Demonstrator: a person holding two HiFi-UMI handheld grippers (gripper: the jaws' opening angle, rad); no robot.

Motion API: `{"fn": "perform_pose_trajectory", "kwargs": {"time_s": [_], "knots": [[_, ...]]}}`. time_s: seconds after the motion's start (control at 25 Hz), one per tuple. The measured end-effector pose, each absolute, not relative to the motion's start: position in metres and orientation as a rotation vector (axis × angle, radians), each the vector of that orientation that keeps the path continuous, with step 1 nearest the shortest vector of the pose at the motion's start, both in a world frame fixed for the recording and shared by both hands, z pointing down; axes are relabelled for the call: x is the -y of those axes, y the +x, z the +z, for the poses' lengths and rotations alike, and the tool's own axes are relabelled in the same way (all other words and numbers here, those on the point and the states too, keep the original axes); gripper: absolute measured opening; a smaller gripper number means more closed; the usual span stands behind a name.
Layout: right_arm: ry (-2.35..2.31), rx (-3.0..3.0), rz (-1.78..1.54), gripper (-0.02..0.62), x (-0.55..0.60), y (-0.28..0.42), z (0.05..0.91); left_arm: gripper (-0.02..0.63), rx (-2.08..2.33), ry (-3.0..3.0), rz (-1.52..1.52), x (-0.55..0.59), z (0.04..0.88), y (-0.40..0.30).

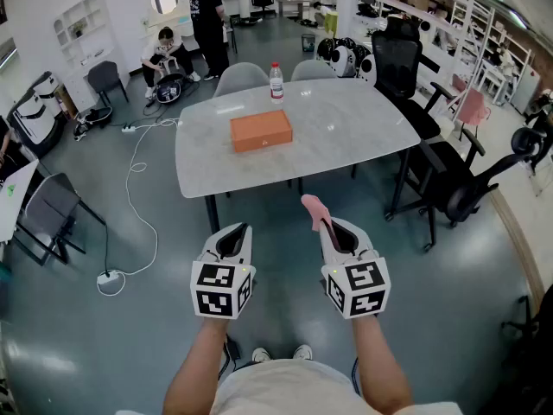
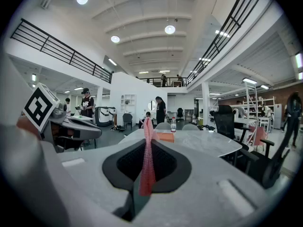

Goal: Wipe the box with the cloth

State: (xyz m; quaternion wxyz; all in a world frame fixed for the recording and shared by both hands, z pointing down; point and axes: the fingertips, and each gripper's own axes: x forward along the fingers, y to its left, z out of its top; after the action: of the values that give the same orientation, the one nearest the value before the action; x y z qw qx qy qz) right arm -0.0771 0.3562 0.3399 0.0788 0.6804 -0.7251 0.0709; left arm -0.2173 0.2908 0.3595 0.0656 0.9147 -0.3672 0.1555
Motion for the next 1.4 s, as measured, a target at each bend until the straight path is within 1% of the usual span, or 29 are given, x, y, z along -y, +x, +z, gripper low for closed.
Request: {"fn": "perform_pose_trajectory", "kwargs": {"time_s": [0.76, 1.04, 1.4], "knots": [[1.986, 2.198, 0.23, 0.017, -0.351, -0.022, 0.355, 0.015, 1.149, 2.729, 0.483, -0.281, 0.37, -0.167], [1.976, 2.2, 0.24, 0.017, -0.317, -0.005, 0.362, 0.015, 1.142, 2.723, 0.496, -0.249, 0.379, -0.149], [1.973, 2.169, 0.261, 0.017, -0.239, 0.017, 0.373, 0.015, 1.117, 2.714, 0.508, -0.168, 0.39, -0.126]]}}
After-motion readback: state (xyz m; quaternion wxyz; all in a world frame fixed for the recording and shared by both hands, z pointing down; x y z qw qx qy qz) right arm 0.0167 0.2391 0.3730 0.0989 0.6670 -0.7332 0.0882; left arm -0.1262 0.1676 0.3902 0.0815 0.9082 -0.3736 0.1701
